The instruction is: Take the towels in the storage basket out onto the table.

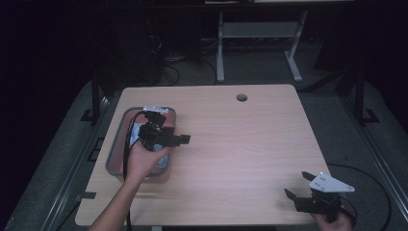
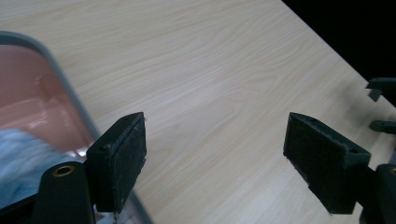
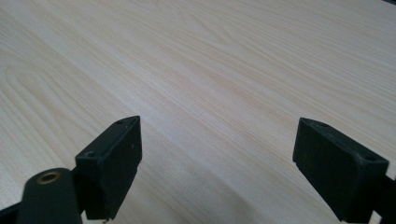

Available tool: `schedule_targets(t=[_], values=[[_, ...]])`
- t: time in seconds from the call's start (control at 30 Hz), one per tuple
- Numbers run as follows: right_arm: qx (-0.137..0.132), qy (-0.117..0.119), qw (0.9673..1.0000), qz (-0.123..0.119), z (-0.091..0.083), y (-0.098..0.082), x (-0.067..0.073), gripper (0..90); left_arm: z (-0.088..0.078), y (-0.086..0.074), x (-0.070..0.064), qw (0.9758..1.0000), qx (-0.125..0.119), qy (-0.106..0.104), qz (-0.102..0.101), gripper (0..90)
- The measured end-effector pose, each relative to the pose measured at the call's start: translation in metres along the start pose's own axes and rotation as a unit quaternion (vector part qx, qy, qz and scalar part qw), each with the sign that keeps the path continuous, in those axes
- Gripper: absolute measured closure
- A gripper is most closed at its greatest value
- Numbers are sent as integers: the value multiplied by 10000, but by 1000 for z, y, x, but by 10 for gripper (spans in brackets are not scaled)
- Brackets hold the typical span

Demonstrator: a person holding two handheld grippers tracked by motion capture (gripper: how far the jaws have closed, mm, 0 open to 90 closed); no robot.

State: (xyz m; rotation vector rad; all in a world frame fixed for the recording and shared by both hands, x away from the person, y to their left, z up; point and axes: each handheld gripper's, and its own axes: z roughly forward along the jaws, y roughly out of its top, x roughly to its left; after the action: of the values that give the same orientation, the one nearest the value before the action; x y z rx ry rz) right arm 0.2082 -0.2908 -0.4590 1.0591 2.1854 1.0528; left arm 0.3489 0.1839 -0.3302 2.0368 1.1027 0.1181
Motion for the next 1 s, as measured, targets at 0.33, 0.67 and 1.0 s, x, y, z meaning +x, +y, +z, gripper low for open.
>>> schedule_targets(t=[0.33, 0.67, 1.0], values=[[0, -8, 10000, -15, -1, 0, -1, 151, -15, -4, 22, 9997, -37, 201, -150, 198], [20, 3, 10000, -1, 0, 0, 0, 151, -31, -10, 42, 9980, -67, 494, -380, 201], [45, 22, 10000, -21, 1, 0, 0, 151, -42, -21, 62, 9955, -119, 700, -631, 200]])
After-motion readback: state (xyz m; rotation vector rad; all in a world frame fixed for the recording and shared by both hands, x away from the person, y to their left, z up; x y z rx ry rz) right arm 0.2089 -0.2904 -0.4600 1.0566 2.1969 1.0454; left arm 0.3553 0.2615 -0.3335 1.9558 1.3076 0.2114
